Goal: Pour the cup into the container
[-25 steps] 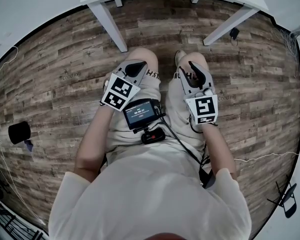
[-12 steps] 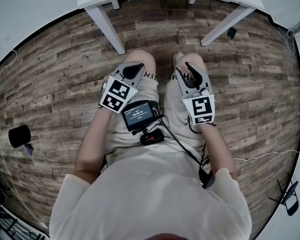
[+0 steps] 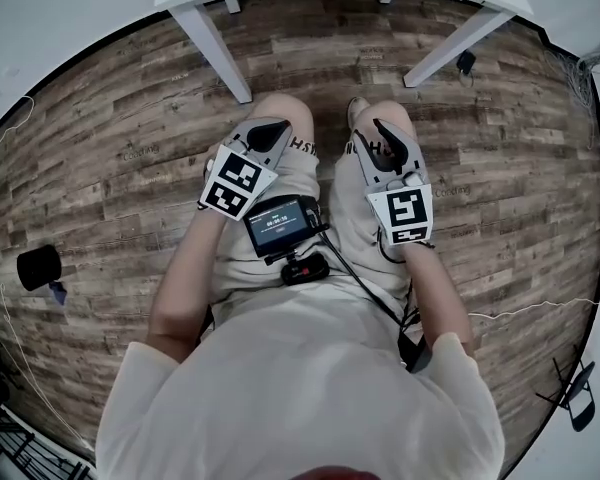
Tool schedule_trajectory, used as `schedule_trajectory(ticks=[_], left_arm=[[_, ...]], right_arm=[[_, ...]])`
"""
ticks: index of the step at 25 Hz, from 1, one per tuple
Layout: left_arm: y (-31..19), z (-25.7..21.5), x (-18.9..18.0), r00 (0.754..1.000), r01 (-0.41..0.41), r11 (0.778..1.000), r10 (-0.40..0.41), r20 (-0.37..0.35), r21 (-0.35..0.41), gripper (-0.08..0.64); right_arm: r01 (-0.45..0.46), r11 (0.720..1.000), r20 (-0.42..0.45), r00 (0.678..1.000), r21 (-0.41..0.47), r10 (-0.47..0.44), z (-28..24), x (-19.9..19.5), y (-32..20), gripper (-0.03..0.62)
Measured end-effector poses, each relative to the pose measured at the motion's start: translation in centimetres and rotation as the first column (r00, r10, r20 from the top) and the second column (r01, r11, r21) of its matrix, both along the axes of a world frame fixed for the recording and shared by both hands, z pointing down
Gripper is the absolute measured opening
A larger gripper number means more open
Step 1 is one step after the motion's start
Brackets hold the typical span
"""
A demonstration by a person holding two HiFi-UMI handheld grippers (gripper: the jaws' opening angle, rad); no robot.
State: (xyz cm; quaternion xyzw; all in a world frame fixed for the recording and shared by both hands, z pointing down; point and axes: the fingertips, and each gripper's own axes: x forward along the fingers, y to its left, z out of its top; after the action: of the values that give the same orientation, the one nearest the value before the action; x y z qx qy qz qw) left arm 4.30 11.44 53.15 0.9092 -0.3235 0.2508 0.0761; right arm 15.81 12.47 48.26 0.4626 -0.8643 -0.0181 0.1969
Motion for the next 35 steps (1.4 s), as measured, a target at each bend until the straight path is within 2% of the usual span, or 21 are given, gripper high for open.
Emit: schedule_trajectory(ticks=[35], left_arm=[[0.03, 0.10, 0.03, 1.000, -0.007, 1.000, 0.007, -0.008, -0.007, 0.009]], right_arm=[[0.001, 1.000, 0.009, 1.000, 0.004, -0.001, 0.01, 0.10, 0.11, 0.137]])
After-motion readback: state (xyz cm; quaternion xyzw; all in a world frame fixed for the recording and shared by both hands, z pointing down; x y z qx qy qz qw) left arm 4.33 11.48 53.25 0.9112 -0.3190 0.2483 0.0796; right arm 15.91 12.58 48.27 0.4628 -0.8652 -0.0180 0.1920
